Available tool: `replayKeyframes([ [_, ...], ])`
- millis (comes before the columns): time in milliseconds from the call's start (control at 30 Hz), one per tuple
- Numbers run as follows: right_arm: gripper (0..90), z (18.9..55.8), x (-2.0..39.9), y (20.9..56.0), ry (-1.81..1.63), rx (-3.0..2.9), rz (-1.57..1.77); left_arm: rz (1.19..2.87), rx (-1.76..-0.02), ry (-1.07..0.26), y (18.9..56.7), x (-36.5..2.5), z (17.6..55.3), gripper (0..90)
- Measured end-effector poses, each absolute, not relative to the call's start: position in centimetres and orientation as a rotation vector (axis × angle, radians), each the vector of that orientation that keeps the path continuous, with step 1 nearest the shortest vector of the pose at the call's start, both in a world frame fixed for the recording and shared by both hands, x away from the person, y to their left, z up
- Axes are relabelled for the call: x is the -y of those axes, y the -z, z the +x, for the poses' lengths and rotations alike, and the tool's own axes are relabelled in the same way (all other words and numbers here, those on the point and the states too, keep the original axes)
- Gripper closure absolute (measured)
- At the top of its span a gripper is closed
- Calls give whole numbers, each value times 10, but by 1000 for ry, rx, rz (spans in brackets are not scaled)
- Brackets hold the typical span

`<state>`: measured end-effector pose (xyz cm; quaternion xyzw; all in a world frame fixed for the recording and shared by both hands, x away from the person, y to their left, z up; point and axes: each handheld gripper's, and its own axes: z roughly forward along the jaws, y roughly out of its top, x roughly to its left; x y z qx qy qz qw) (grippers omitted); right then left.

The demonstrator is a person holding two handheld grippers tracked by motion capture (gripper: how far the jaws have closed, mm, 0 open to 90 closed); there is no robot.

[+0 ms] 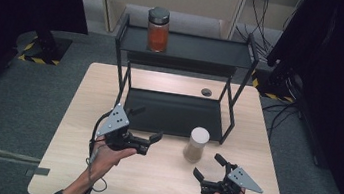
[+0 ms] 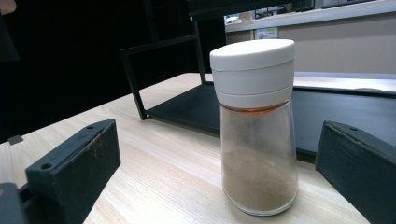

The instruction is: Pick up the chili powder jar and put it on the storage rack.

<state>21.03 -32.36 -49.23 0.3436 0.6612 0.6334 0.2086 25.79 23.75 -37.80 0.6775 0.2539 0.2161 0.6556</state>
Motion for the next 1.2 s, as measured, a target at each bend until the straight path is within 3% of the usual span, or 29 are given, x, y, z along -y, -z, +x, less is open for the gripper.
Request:
replayKeyframes([
  [1200, 4, 210, 323, 493, -1762, -1836, 952, 1548, -583, -437, 448, -245, 232, 17],
])
